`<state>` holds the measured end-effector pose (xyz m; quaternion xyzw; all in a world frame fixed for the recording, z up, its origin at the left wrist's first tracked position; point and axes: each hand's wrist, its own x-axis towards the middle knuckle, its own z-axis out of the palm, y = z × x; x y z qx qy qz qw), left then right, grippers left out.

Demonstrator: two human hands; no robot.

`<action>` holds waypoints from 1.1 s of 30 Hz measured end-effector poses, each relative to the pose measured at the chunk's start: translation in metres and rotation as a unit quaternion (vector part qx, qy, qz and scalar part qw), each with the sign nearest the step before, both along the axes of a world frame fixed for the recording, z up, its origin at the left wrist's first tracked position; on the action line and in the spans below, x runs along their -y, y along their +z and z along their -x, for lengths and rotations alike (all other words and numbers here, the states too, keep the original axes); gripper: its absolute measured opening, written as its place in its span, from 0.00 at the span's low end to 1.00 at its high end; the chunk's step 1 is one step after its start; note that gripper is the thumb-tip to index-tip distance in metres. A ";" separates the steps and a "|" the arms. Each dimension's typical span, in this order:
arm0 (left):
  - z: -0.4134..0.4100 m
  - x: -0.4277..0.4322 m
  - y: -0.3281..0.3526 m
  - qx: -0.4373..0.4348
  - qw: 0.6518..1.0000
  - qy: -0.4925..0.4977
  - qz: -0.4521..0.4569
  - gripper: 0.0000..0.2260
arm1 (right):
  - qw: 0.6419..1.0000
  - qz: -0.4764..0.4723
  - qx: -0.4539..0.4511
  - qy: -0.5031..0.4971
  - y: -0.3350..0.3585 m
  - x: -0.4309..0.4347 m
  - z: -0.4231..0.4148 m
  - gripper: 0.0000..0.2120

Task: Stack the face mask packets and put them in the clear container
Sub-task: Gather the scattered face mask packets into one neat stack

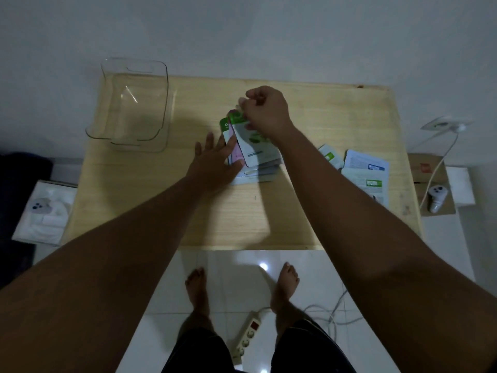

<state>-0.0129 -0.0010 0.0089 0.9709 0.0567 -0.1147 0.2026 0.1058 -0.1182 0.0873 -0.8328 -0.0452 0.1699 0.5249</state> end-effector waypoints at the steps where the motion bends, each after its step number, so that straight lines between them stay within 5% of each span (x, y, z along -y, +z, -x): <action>1: -0.001 -0.001 -0.001 -0.001 1.000 0.001 0.002 0.33 | 0.998 0.024 0.055 0.011 -0.003 0.008 0.003 0.10; 4: -0.001 -0.002 0.000 0.000 1.000 -0.005 0.010 0.34 | 0.962 0.160 0.204 0.084 -0.022 0.038 0.011 0.19; 9: 0.003 0.001 0.004 0.021 0.998 0.031 0.055 0.33 | 0.880 0.330 0.194 0.281 -0.052 0.045 0.036 0.26; 19: 0.006 0.006 0.002 0.050 0.998 0.032 0.033 0.29 | 0.900 0.312 0.159 0.260 -0.062 0.037 0.042 0.27; 25: 0.002 0.005 0.005 0.031 0.998 0.043 0.042 0.32 | 0.971 0.135 0.165 0.111 -0.028 0.072 0.041 0.19; 33: -0.003 0.010 0.003 0.029 0.998 0.043 0.018 0.32 | 0.892 0.431 0.029 0.133 -0.037 0.163 0.021 0.41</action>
